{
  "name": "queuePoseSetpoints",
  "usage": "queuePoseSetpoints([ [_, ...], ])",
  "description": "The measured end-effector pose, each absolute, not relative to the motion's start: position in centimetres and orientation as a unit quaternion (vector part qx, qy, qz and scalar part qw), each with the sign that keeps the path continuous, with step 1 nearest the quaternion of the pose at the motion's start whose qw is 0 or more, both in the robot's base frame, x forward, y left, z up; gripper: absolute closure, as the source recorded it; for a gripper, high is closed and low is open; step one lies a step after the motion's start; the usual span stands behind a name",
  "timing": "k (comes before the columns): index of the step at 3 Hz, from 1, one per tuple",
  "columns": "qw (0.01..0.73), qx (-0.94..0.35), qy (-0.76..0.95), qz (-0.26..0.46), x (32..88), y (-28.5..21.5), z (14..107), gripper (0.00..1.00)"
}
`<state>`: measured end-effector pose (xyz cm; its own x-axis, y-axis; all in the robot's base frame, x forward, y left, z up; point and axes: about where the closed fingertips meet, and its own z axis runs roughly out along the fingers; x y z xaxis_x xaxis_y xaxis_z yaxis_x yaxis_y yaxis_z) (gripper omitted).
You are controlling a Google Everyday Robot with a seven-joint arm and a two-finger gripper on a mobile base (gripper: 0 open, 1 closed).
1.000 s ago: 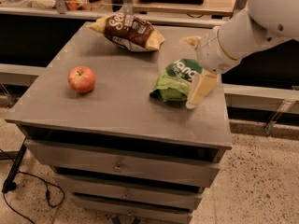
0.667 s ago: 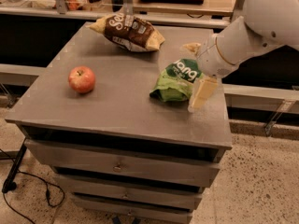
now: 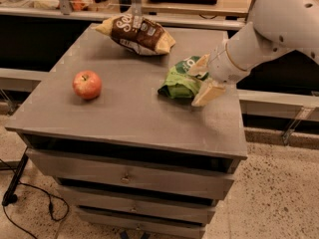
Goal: Pick green rice chip bag
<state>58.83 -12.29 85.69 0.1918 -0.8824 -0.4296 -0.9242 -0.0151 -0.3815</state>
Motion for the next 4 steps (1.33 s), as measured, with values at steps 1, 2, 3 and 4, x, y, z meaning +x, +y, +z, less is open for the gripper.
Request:
queuePoseSetpoints([
  [1, 0.296, -0.717, 0.630, 0.037, 58.2, -11.7, 85.5, 0.64],
  [2, 0.295, -0.714, 0.634, 0.038, 57.7, -11.5, 85.5, 0.87],
  [3, 0.308, -0.702, 0.641, 0.046, 57.4, -11.3, 87.1, 1.00],
  [4, 0.332, -0.679, 0.650, 0.075, 56.2, -10.9, 90.4, 1.00],
])
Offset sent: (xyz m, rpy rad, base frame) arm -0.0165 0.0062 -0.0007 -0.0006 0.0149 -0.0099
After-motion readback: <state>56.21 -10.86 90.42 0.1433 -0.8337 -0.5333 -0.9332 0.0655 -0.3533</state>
